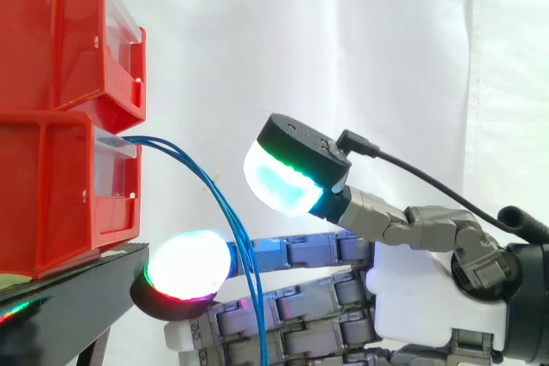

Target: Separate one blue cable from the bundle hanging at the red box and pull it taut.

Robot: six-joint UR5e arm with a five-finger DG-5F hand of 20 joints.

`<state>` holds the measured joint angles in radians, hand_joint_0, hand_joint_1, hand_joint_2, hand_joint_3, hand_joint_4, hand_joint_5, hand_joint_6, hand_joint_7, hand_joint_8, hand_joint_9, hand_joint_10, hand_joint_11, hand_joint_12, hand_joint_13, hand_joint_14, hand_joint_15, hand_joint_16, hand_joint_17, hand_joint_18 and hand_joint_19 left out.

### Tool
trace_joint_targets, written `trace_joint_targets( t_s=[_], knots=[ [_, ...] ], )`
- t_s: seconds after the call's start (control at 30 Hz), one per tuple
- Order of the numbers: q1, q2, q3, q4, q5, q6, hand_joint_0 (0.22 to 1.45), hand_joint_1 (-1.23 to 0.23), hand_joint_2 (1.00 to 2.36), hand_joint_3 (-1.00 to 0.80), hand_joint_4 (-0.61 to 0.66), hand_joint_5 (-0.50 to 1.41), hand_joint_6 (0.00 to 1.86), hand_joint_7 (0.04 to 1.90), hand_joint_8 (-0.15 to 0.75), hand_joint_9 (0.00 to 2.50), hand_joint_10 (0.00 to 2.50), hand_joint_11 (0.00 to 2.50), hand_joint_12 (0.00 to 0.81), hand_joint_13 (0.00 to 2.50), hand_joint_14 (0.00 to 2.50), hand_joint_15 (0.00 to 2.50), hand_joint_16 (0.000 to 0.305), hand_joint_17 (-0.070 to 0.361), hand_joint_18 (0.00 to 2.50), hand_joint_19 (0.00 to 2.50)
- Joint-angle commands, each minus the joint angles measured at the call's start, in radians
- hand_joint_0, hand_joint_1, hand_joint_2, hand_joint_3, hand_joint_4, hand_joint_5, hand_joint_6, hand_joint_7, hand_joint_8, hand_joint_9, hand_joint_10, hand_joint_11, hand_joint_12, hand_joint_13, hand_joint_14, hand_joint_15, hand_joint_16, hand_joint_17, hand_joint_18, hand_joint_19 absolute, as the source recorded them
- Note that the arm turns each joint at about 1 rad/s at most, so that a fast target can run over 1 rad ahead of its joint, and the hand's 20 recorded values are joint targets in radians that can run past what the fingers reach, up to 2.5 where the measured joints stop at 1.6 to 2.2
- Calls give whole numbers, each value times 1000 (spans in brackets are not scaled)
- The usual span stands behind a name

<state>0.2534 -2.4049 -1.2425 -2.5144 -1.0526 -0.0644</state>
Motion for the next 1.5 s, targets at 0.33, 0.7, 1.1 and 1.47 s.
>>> trace_joint_targets(
  t_s=[0.33, 0.7, 1.1, 1.47],
  knots=[
    [3, -20, 1, 16, -15, -23, 549, -553, 1000, -500, 304, -171, 503, 937, 274, 571, 6, 175, 226, 289, 0, 0, 24, 54, 155, 0],
    [3, -42, 3, 28, -23, 18, 553, -550, 1001, -488, 304, -171, 503, 950, 274, 587, 6, 201, 228, 304, 0, 0, 23, 53, 169, 0],
    [-3, -42, 1, 25, -23, 41, 549, -532, 1001, -486, 308, -170, 503, 957, 275, 582, 7, 213, 232, 312, 0, 0, 24, 54, 171, 0],
    [-6, -26, 3, 9, -46, 109, 550, -532, 1001, -484, 302, -170, 503, 960, 272, 576, 7, 224, 237, 335, 0, 0, 24, 54, 188, 0]
  ],
)
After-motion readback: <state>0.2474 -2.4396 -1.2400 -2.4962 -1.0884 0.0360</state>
